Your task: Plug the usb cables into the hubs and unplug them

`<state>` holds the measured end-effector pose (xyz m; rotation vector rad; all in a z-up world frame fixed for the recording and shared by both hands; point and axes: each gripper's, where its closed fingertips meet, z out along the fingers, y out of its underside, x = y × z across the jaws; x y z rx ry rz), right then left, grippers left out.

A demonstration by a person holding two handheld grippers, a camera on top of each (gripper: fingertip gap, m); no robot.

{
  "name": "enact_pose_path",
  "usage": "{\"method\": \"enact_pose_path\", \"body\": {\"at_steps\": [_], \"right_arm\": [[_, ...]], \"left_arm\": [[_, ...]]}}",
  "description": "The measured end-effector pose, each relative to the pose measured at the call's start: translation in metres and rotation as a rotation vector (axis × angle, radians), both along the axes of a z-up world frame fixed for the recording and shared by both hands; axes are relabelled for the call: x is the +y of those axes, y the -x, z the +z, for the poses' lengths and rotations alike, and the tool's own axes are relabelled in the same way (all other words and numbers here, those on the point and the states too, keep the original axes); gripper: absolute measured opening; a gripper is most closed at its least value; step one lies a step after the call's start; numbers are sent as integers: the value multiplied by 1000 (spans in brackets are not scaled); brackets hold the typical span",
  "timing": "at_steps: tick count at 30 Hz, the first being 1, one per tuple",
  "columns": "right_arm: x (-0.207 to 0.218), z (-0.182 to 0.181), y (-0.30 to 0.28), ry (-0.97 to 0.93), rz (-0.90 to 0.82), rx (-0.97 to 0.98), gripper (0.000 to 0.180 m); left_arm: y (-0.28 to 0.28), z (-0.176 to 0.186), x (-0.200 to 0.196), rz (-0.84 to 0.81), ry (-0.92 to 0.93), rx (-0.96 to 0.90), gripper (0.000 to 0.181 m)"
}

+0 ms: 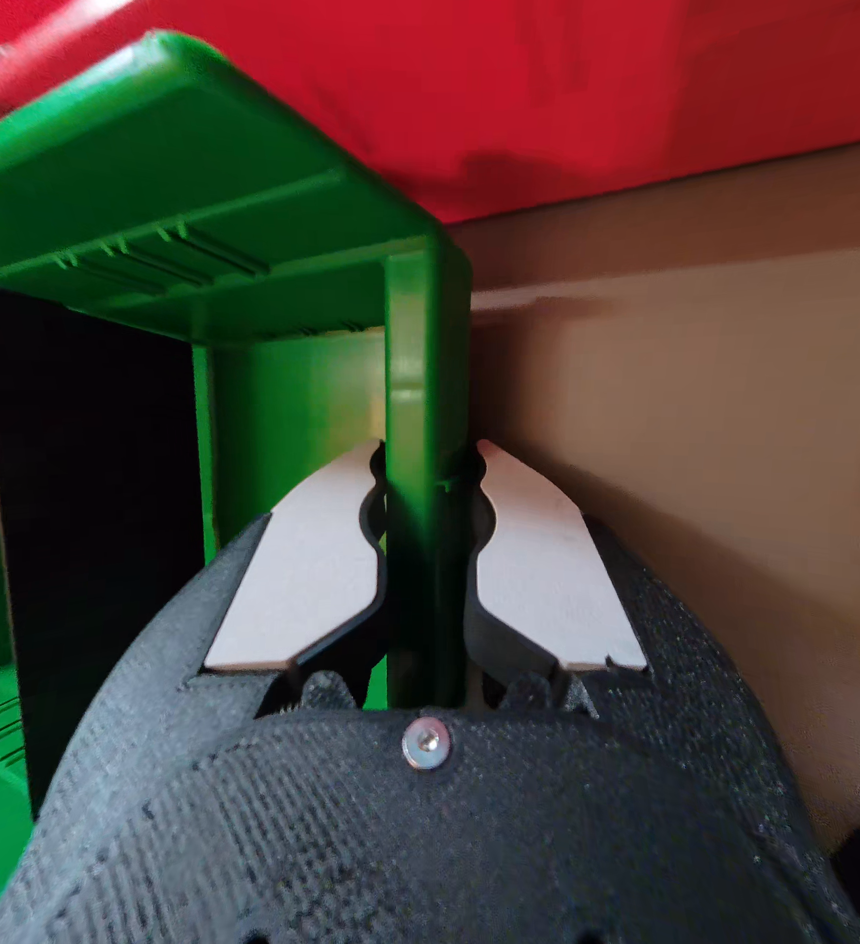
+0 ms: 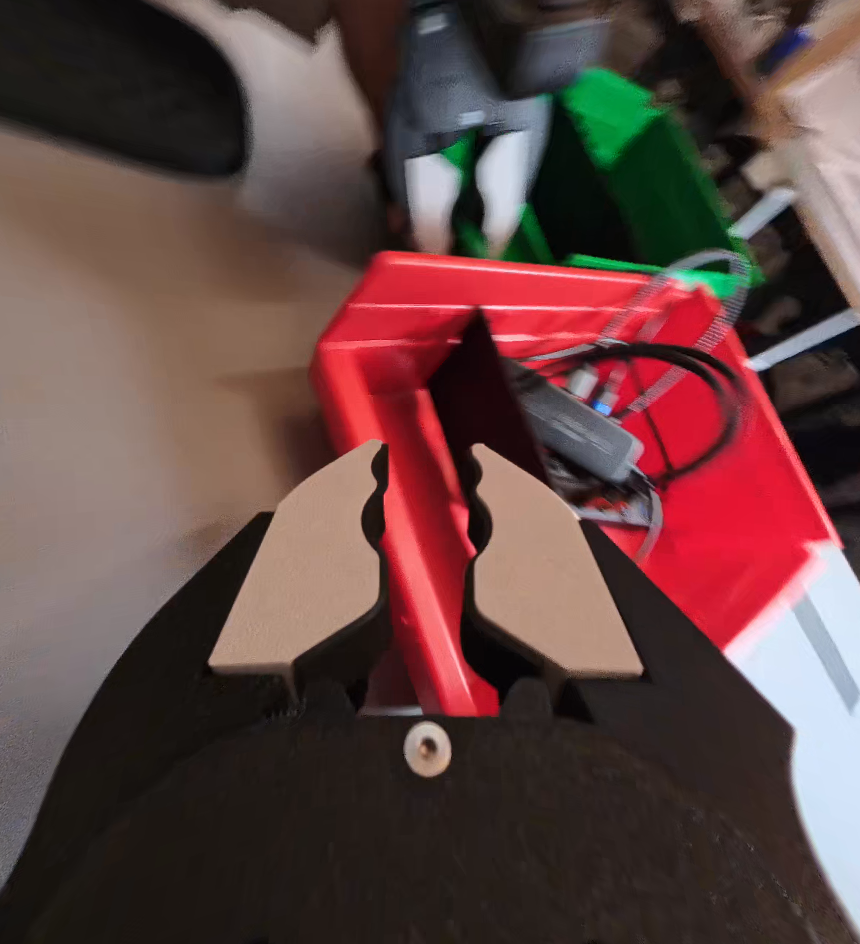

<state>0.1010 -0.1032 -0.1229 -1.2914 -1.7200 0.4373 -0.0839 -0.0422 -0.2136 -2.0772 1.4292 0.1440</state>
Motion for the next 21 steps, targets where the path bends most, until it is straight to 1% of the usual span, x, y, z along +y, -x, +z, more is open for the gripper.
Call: {"method": "enact_pose_path", "body": {"at_steps": [2,3,4,6,7,8,9,11,14,15,16,18,20,21], "right_arm": [[29,22,-27,37,-181,137,28],[45,28,-46,55,-283,200,32],[60,29,-66,80,-382,250,36],[78,17,-101,176,-536,306,43],[83,9,-113,228,-589,335,47],[84,2,-117,280,-610,371,49],[82,-4,-116,345,-615,409,49],[80,-19,-104,427,-624,410,52],[84,-36,-85,425,-668,371,54],[86,-35,-81,406,-684,377,49],[89,-34,-79,384,-700,385,41],[91,-32,-77,347,-723,382,36],[94,-31,-80,312,-757,399,33],[95,-31,-82,312,-772,412,27]], "left_arm": [[-10,15,2,-16,-72,-93,28],[-13,27,2,5,-108,-157,31],[-16,40,-2,37,-130,-228,32],[-23,66,-15,109,-145,-419,42],[-29,79,-24,146,-136,-533,44],[-37,90,-35,180,-119,-656,47],[-46,98,-45,219,-97,-779,45],[-69,102,-66,283,-39,-952,49],[-97,89,-77,383,-42,-1007,55],[-104,87,-76,419,-63,-1025,55],[-111,83,-72,452,-87,-1039,55],[-118,71,-58,535,-152,-1018,58],[-122,64,-46,580,-195,-990,50],[-123,63,-42,593,-206,-972,48]]}}
